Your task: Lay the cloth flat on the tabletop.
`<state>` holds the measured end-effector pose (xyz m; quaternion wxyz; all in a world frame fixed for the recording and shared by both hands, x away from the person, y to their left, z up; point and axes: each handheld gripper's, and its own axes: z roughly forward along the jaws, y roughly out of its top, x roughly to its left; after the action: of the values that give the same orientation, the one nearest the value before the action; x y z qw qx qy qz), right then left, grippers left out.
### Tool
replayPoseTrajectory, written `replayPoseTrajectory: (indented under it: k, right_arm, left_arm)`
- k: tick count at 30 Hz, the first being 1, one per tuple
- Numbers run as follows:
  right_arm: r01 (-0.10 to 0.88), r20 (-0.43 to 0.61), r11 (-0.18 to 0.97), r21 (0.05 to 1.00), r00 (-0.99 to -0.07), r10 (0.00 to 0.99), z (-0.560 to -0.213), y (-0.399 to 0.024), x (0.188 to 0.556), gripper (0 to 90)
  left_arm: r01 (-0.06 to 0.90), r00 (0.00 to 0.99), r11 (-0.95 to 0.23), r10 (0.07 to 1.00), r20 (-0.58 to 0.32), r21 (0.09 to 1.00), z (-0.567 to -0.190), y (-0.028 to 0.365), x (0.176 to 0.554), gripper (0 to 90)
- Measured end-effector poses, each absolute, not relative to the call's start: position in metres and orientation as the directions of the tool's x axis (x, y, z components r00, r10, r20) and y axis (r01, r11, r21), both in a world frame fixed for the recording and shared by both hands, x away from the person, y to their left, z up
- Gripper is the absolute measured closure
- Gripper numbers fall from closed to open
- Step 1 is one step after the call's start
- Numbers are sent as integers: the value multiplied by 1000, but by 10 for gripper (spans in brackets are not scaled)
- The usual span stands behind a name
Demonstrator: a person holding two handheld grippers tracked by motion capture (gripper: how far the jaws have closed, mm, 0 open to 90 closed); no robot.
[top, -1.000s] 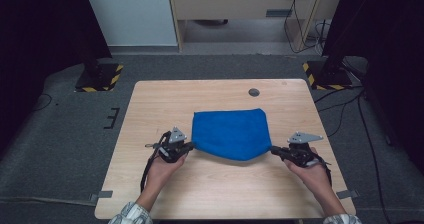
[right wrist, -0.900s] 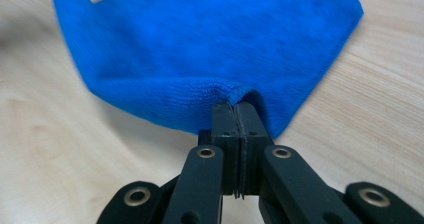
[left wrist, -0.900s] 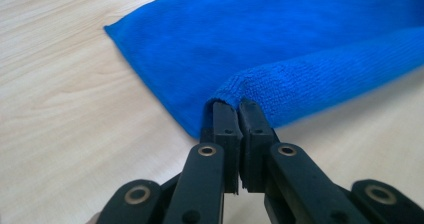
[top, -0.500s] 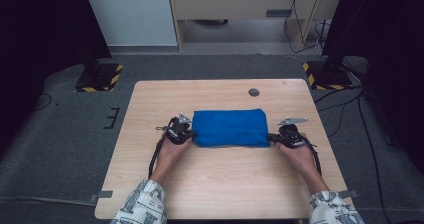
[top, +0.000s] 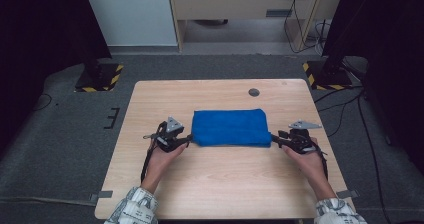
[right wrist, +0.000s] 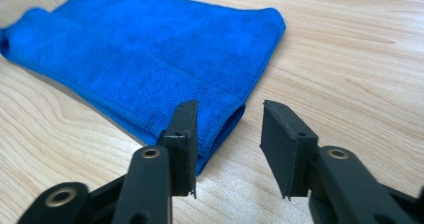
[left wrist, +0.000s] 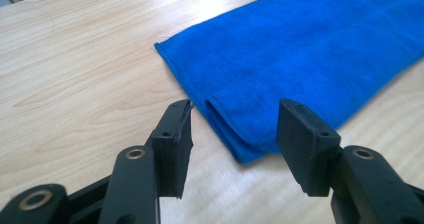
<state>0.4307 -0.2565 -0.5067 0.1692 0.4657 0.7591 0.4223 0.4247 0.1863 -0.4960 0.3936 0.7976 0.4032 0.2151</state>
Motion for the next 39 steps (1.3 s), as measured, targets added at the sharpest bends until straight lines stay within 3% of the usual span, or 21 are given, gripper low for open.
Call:
replayPoseTrajectory:
  k: [4, 11, 20, 28, 32, 39]
  right_arm:
    - [584, 138, 226, 780, -512, 848, -512, -253, 432, 606]
    - [613, 127, 288, 736, -543, 830, -522, -235, 434, 486]
    - [581, 109, 331, 743, -594, 797, -522, -229, 431, 844]
    - [573, 121, 319, 755, -599, 792, -516, -231, 428, 861]
    - [574, 124, 314, 756, -596, 793, -515, -232, 427, 860]
    - [575, 121, 320, 753, -598, 792, -516, -232, 427, 859]
  left_arm:
    - [479, 582, -370, 813, 28, 796, -500, 183, 421, 452]
    - [477, 582, -384, 812, 43, 790, -504, 178, 421, 424]
    - [480, 581, -371, 813, 28, 795, -505, 176, 420, 410]
    - [454, 594, -370, 804, 34, 811, -505, 168, 418, 436]
    - [484, 607, -375, 794, 5, 791, -513, 160, 425, 514]
    - [498, 623, -445, 781, 50, 744, -524, 156, 428, 490]
